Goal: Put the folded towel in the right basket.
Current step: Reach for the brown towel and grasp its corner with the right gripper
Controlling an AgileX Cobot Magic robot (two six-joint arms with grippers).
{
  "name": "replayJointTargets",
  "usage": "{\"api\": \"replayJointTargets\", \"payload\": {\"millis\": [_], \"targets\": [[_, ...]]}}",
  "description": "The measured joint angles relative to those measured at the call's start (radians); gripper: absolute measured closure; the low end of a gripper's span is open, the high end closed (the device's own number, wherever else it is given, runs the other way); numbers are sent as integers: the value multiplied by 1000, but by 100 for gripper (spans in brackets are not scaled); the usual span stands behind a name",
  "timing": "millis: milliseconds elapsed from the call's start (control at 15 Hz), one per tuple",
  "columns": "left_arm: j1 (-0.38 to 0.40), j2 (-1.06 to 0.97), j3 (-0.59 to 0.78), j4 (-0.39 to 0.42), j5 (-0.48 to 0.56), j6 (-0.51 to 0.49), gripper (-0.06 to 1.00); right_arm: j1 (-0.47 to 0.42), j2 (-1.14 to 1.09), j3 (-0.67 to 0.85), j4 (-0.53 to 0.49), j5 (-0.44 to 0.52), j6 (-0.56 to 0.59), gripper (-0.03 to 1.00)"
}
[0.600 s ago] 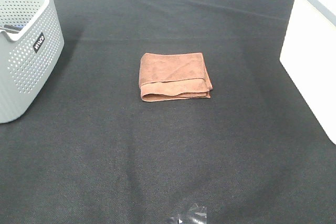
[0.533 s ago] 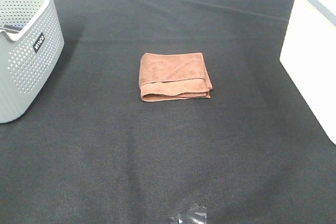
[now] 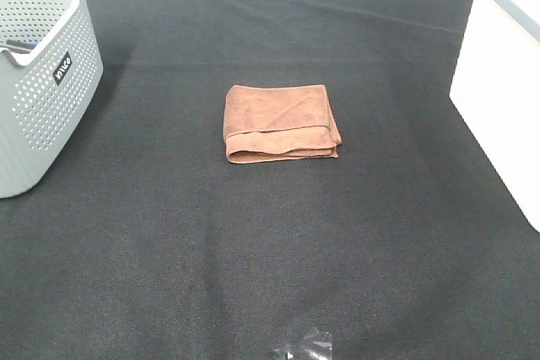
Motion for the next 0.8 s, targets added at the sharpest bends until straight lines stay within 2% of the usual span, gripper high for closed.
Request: {"api": "replayJointTargets", "payload": {"millis": [800], "targets": [[0, 0, 0, 0, 0, 0, -5, 0, 0, 0, 0, 0, 0, 0]]}}
